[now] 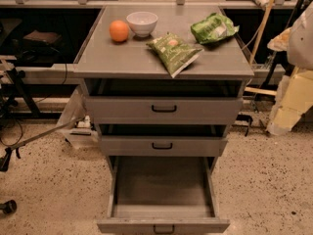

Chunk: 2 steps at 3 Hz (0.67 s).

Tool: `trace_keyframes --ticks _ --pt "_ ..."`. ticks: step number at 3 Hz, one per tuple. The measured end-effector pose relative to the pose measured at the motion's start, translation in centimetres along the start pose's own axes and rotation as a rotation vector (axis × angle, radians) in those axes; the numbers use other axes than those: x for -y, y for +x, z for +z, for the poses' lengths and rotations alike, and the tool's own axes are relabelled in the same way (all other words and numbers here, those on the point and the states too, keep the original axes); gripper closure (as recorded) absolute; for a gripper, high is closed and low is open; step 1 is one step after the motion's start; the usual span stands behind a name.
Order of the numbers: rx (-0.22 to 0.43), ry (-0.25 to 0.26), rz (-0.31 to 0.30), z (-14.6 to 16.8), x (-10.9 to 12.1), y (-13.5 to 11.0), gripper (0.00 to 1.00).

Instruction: Place green jalapeno chip bag into bottom drawer

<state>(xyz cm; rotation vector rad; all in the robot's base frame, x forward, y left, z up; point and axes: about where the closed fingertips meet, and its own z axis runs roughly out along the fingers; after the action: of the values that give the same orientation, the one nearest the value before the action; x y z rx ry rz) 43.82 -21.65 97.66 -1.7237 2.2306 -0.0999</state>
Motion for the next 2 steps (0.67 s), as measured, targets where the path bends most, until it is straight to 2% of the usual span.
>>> trace_keyframes --ticks 1,2 --pt "0.000 0.000 0.000 0.0 0.0 0.0 0.00" --pt "0.022 0.030 -0.012 -0.4 1.3 -0.9 0.00"
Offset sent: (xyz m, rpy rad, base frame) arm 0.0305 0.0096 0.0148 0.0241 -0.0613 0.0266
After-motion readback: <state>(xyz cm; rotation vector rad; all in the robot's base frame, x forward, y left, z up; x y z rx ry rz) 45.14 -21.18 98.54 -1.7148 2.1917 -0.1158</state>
